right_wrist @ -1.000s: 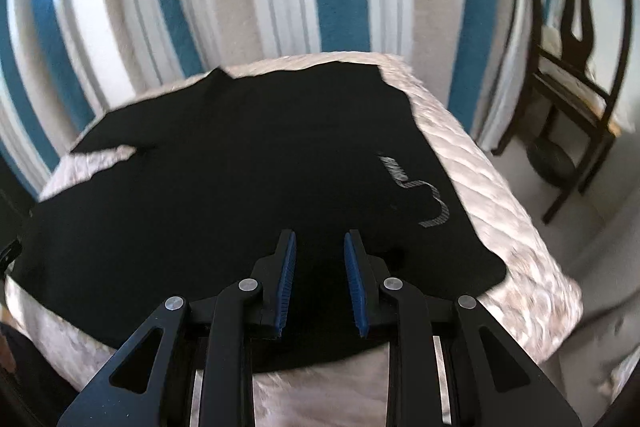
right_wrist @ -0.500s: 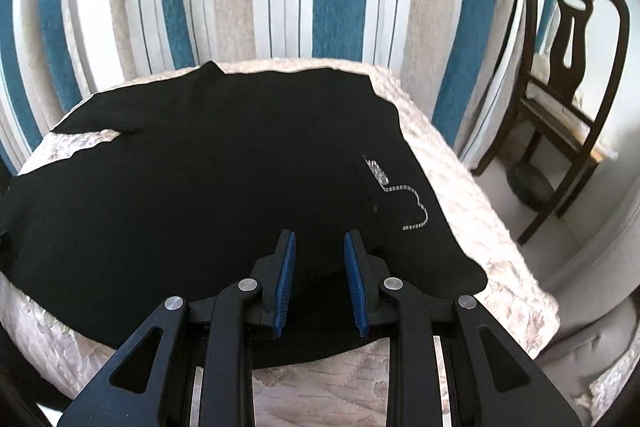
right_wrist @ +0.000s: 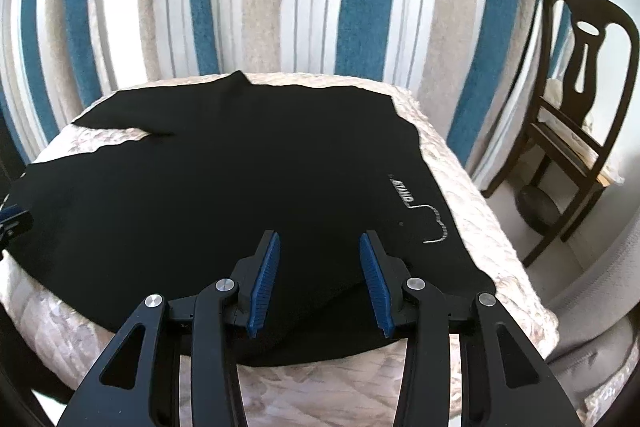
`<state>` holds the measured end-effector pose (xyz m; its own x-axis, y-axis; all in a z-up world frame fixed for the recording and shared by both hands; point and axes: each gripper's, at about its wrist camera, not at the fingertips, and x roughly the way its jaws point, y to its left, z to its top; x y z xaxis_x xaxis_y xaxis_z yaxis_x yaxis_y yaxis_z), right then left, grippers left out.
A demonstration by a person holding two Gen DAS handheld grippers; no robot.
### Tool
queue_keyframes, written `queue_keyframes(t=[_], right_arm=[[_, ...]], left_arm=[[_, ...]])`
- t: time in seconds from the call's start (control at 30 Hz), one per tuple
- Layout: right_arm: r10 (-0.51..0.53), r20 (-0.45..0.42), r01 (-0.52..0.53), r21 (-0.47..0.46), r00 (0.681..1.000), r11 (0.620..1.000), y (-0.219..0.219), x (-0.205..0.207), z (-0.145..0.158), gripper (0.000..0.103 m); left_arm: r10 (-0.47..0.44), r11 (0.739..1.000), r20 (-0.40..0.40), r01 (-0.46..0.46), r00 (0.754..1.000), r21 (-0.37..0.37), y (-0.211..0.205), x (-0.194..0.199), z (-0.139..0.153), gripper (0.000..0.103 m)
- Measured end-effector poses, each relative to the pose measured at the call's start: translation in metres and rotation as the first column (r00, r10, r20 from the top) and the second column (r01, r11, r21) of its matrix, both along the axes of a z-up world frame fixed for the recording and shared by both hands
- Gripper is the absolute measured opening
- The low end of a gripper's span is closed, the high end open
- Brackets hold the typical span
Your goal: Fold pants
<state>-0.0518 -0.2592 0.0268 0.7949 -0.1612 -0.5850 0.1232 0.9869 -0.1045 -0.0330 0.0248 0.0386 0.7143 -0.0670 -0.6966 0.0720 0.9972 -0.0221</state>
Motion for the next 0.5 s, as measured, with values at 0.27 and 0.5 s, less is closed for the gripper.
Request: queue_keyframes(t=[0.27,0.5], right_arm=[[0.068,-0.013,-0.068,0.05,0.998,0.996,0.009,-0.001,0.0,0.043],[0.111,-0.034,-0.108,0.076,0.993,0.991,0.018,0.005,0.003,0.043]], left_arm=[[0.01,1.0,0.009,-0.01,1.0,0.002,-0.008,0.004,0.008,0.039],[0.005,1.0,0.019,-0.005,1.0,0.003,-0.008,0.011,0.013,0.039]])
